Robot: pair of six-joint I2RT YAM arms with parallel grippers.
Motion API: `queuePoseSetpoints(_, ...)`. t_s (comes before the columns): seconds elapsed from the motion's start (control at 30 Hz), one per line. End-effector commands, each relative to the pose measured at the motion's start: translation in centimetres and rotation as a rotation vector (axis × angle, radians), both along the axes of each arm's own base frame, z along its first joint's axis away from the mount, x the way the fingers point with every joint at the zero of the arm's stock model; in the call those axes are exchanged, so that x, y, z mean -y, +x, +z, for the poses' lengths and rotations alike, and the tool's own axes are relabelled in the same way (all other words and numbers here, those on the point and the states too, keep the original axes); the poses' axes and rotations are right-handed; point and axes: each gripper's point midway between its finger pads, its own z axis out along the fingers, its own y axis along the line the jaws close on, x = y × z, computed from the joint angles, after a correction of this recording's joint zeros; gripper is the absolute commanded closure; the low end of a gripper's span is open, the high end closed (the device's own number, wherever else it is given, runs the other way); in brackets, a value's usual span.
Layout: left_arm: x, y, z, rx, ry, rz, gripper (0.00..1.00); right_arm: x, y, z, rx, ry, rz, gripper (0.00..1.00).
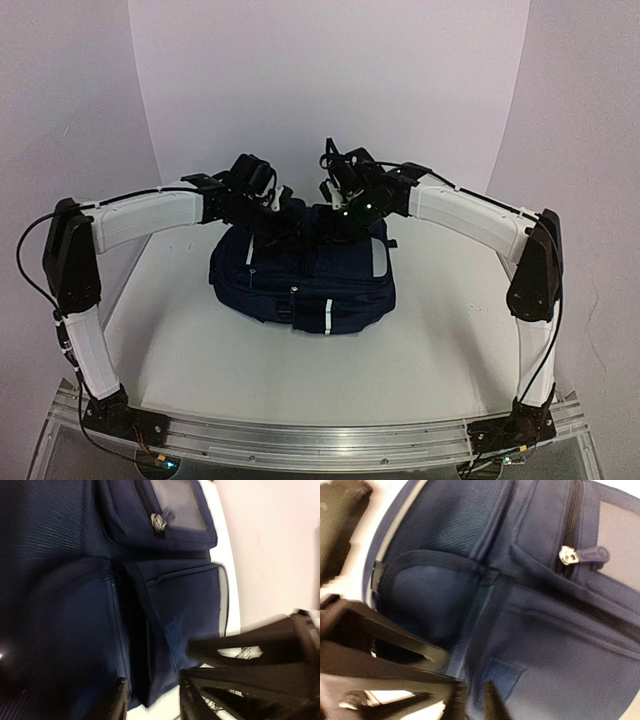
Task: Pack the student bag
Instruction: Place the personal item in the student bag, then adjust the student bag at the center of the board.
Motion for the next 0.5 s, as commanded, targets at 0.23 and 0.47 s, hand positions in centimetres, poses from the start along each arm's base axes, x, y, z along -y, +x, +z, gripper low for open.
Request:
queuePoseSetpoints(0.23,-7.7,-1.9,6.1,0.122,0.089,0.244,0.45,0.8,-1.3,6.8,0.05,0.178,0.14,0.4)
queuePoseSetpoints(0.47,-7.5,-2.2,3.8,0.041,0.128,0.243,0.44,2.6,-1.4,3.0,-0.11,0.221,0.202,0.73)
